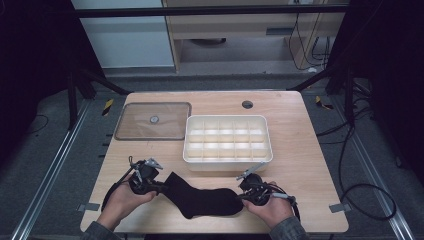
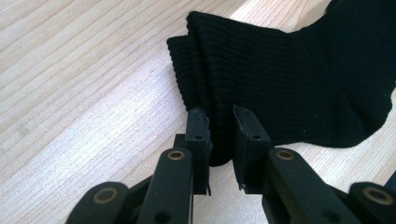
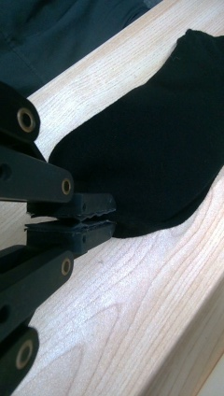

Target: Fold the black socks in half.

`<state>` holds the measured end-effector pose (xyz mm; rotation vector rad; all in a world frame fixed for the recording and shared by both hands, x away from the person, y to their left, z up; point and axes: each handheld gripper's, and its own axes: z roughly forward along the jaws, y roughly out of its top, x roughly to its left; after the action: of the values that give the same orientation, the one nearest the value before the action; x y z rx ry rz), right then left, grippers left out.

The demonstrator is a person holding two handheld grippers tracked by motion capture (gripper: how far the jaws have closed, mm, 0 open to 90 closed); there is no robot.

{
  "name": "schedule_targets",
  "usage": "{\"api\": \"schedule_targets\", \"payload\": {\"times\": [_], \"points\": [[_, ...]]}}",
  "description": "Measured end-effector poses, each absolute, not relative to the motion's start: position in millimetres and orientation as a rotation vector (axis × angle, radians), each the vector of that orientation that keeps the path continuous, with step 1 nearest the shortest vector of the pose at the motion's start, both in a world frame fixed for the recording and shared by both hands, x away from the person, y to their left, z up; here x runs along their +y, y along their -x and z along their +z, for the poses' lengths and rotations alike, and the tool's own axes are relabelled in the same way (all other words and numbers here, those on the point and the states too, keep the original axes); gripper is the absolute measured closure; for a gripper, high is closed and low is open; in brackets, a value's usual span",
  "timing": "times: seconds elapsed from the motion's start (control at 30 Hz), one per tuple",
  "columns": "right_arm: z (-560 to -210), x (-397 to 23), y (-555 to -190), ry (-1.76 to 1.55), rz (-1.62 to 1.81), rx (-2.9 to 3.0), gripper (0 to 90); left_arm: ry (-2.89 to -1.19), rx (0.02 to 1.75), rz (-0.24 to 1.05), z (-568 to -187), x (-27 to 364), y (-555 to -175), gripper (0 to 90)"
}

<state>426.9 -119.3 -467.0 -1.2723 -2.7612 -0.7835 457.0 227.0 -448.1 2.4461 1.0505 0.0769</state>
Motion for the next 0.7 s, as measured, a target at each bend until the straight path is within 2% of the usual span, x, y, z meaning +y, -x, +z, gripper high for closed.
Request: {"api": "schedule_targets", "payload": {"times": [0.7], "points": [[-467,-102,-430,1.229,-0.813,-2.746,86.8,-2.438,1.039,0.082,-427,246,-452,77.0]]}}
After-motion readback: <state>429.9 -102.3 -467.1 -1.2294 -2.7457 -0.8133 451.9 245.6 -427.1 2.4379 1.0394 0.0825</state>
